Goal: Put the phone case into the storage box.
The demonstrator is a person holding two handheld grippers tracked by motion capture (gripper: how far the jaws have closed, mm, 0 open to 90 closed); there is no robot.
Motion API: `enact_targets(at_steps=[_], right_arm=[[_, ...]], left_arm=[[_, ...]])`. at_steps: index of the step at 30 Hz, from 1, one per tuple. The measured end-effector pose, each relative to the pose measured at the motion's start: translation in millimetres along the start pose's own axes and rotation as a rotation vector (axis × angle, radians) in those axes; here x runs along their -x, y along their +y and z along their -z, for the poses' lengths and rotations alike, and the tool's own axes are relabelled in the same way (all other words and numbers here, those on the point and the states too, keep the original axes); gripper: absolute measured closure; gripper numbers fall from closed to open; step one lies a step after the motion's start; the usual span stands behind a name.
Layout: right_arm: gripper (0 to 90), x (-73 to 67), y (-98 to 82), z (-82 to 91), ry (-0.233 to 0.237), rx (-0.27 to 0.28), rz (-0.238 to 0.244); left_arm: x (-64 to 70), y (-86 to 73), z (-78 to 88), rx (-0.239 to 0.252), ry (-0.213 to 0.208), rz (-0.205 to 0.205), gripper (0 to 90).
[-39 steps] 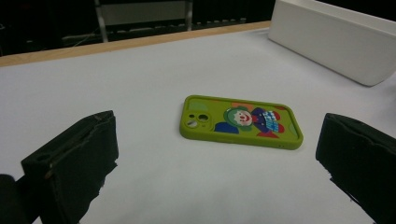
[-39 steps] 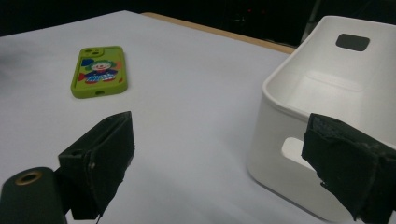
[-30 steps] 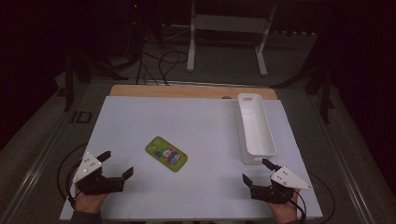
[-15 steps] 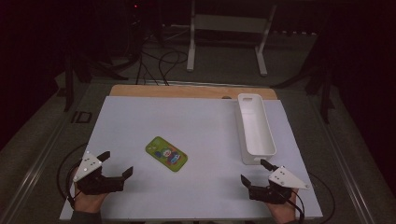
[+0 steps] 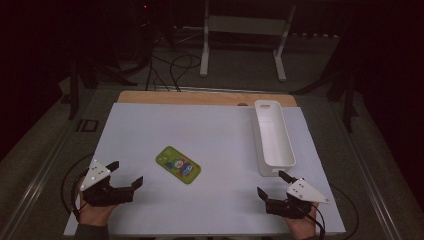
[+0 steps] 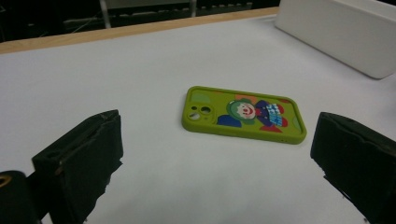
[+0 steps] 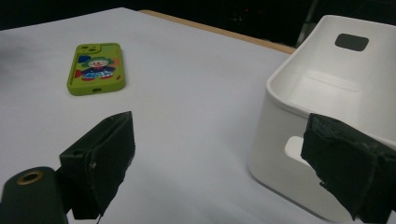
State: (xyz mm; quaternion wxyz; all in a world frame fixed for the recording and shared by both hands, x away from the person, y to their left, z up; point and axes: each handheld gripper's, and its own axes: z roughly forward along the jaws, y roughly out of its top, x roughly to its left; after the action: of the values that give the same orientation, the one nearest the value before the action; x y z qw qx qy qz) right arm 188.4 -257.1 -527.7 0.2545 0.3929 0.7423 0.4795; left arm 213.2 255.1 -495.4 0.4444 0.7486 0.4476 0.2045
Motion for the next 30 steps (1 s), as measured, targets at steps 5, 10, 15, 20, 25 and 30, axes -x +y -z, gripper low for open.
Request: enact_targets(at_steps=[5,10,15,20,25,30], right_arm=[[9.7,0.2,-0.1,0.1,-0.004,-0.001,0.0],[9.7,-0.6,-0.2,-0.5,-0.006,-0.004,0.004],[9.8,0.2,-0.3,0.0,-0.009,-0.004,0.001],[9.8,0.7,-0.3,0.6,-0.013,-0.001,-0.001],[9.8,0.7,-0.3,0.7,-0.014,-0.001,0.0],[9.8,1.0,-0.4,0.8,-0.016,0.002,-0.001]], left_arm=[[2.0,4.8,-2.9,-0.004,0.006,-0.01,5.4],[2.6,10.7,-6.0,-0.003,0.013,-0.014,7.3],[4.5,16.8,-10.9,0.0,0.017,-0.018,9.2],[6.3,21.8,-18.6,-0.007,0.014,-0.019,11.5],[9.0,28.7,-26.7,-0.007,0.002,-0.025,13.1],[12.5,36.9,-36.1,-0.014,-0.019,-0.042,14.9]])
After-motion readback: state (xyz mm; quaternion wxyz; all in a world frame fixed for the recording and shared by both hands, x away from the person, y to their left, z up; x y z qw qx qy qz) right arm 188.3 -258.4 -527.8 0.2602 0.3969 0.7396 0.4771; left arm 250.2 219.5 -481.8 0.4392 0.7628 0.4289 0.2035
